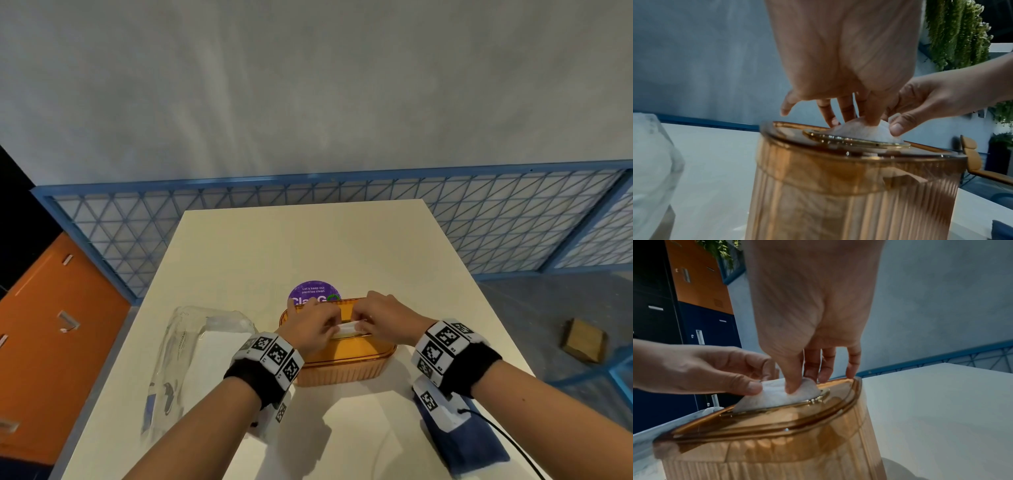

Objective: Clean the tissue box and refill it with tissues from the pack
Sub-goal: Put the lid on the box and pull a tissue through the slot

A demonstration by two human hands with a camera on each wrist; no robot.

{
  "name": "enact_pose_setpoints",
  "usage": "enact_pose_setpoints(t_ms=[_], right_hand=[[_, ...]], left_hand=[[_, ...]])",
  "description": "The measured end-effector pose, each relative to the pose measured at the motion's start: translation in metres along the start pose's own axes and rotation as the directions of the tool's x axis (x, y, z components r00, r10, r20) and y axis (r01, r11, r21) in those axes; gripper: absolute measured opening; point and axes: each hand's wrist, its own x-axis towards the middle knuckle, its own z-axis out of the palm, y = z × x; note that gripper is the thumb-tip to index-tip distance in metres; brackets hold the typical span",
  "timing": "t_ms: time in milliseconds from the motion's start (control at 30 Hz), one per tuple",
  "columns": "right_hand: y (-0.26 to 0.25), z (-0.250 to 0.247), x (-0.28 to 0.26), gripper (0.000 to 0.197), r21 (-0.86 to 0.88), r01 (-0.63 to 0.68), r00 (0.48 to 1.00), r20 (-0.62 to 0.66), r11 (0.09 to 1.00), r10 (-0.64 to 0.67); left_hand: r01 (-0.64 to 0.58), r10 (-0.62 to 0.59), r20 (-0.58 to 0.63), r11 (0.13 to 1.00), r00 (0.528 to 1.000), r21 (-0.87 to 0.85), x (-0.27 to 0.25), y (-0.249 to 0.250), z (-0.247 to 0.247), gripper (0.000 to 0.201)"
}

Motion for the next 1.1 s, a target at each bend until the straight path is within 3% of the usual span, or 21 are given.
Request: enact_pose_setpoints(t_ms=[167,333,467,533,700,800,933,1100], right_hand=[[0.003,0.001,-0.001,0.013,0.034,0.028,0.999,-0.027,0.999,-0.027],[0.008,-0.005,-0.002,0.009,-0.138,0.06,0.998,0.022,0.989,-0.058],[0.011,-0.01,0.0,0.011,-0.062,0.054,0.997,-0.049,0.997,-0.058],[0.014,-0.01,-0.001,0.014,-0.031,0.041,0.999,-0.031,0.999,-0.042],[0.019,-0.003,-0.002,0.023,-0.052,0.021,0.999,0.028,0.998,-0.019],[0.022,-0.001,0.0,0.02,-0.018,0.015,1.0,0.009,1.0,-0.015],[0.024,0.0,-0.001,0.016,0.147,0.011,0.999,-0.052,0.989,-0.003],[0.032,0.001,-0.001,0.022,0.099,0.021,0.999,-0.029,0.995,-0.019]], left_hand=[[0.035,-0.037,0.041,0.998,0.998,0.047,0.0,-0.008,-0.008,0.017],[0.026,-0.05,0.116,0.979,0.992,0.2,0.003,-0.021,-0.019,0.011],[-0.017,0.004,0.104,0.992,0.995,0.127,0.001,-0.025,-0.023,0.008],[-0.004,-0.005,0.101,0.996,0.995,0.09,-0.001,-0.028,-0.021,0.015],[0.029,-0.049,0.104,0.981,0.993,0.189,-0.005,-0.035,-0.016,0.023],[0.051,-0.062,0.103,0.993,0.993,0.111,-0.008,-0.042,-0.017,0.019],[0.02,-0.019,0.01,0.988,1.0,-0.156,-0.012,-0.046,-0.016,0.012],[0.033,-0.029,0.029,0.986,0.999,-0.165,-0.012,-0.054,-0.018,0.005]])
